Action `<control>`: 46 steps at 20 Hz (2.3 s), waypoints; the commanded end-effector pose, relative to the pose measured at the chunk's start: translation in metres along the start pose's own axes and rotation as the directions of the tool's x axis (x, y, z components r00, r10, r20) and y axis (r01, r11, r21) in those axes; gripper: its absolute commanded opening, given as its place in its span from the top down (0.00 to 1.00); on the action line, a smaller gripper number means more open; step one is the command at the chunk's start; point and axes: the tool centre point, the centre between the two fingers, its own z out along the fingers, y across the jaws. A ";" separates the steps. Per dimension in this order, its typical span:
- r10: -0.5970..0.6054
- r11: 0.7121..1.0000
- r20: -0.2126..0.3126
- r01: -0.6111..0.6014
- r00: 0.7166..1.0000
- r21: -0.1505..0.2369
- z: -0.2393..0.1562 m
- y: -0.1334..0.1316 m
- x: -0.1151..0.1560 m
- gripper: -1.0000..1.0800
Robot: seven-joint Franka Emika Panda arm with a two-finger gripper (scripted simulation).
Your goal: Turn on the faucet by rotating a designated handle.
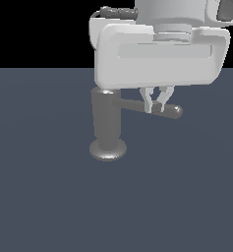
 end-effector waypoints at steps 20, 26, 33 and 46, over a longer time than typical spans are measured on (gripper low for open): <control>-0.037 0.999 -0.002 0.037 0.999 -0.005 0.000 0.057 0.029 1.00; -0.033 0.999 0.001 0.033 0.999 -0.003 0.002 0.070 0.044 1.00; -0.028 1.000 0.004 0.028 1.000 -0.002 0.004 0.084 0.061 1.00; -0.019 1.000 0.011 0.019 1.000 0.001 0.008 0.111 0.092 1.00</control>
